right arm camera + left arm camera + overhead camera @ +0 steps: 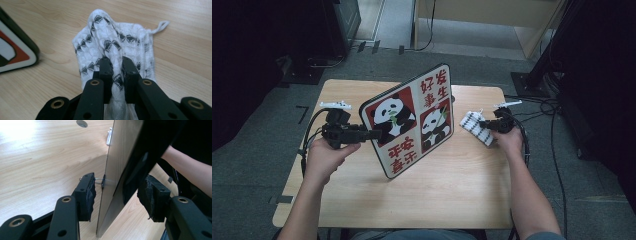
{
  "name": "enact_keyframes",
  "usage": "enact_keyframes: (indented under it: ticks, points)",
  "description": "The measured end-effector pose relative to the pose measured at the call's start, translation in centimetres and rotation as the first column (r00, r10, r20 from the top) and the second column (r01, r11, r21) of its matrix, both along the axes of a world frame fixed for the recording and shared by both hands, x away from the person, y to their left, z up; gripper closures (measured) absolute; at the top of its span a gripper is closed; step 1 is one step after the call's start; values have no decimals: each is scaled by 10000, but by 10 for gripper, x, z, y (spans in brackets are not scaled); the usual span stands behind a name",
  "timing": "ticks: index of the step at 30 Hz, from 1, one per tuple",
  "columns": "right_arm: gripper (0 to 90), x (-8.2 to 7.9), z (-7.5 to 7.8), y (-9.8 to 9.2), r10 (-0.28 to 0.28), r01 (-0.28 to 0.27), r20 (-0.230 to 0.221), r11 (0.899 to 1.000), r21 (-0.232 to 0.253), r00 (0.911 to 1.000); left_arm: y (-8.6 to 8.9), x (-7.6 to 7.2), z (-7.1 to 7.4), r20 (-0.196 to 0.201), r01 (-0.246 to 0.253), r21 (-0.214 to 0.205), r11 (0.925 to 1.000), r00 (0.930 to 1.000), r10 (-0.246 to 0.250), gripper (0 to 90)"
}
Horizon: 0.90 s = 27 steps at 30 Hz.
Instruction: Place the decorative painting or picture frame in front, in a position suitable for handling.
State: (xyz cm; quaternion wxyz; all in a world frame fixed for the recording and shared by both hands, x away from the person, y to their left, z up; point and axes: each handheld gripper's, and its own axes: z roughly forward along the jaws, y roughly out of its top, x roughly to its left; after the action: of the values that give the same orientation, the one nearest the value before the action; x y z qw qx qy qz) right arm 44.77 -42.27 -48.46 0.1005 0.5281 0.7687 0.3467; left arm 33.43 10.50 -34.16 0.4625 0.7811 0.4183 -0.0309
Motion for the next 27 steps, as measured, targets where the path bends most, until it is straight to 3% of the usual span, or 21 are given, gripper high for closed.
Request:
enact_keyframes:
  ticks: [9, 15, 19, 27]
  points:
    - [824, -11, 20, 16, 304, -316, 438, 9991, 269, 9986, -2, 2, -5, 173, 187, -7, 9998, 9997, -187, 529]
    - [824, -16, 29, 24, 495, -504, 461, 9985, 200, 9977, -2, 2, -6, 312, 349, 73, 9994, 9989, -351, 603]
    - [827, -19, 38, 30, 621, -620, 410, 9981, -38, 9972, 0, 2, -4, 314, 311, -110, 9995, 9990, -307, 619]
    - [824, -28, 64, 40, 831, -841, 908, 9964, 70, 9924, -1, 3, -8, 297, 284, -193, 9994, 9992, -279, 624]
